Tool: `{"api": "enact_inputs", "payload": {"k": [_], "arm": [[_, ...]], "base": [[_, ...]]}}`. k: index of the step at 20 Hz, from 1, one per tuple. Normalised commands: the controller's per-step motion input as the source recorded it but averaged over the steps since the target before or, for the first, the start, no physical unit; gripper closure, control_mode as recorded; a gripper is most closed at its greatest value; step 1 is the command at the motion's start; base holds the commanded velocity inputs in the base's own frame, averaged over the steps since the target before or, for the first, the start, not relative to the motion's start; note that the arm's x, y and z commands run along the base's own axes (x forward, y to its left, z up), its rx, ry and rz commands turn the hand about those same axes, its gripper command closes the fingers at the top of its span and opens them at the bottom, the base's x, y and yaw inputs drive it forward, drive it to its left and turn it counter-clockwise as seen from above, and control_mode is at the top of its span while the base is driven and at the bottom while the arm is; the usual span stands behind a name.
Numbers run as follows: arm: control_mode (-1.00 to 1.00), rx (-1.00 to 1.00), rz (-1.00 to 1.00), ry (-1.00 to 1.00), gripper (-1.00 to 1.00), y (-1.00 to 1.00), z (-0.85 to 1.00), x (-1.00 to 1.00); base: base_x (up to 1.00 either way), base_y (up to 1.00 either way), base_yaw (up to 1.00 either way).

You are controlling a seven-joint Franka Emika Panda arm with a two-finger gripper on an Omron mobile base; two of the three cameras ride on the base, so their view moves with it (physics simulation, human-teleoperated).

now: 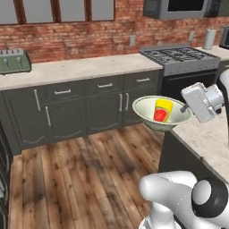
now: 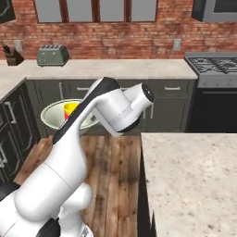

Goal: Place the cup inside the bowl on the dining table and move the bowl to any counter.

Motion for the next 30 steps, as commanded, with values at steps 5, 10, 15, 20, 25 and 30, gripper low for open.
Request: {"api": "enact_inputs", "payload": {"k": [5, 10, 15, 20, 25, 30], "arm": [[1.00, 0.00, 0.00, 0.00, 1.00, 0.00, 0.00, 0.00], [1.00, 0.00, 0.00, 0.00, 1.00, 0.00, 0.00, 0.00], [1.00, 0.00, 0.00, 0.00, 1.00, 0.00, 0.00, 0.00], [1.00, 0.00, 0.00, 0.00, 1.00, 0.00, 0.00, 0.00], [1.00, 0.00, 0.00, 0.00, 1.00, 0.00, 0.00, 0.00], [1.00, 0.00, 0.00, 0.00, 1.00, 0.00, 0.00, 0.00]], "base": [[0.91, 0.41, -0.06], [0.97, 0.39, -0.07], [0.79, 0.44, -0.06], [0.62, 0.45, -0.05], [0.66, 0.35, -0.03], [0.70, 0.34, -0.01]]}}
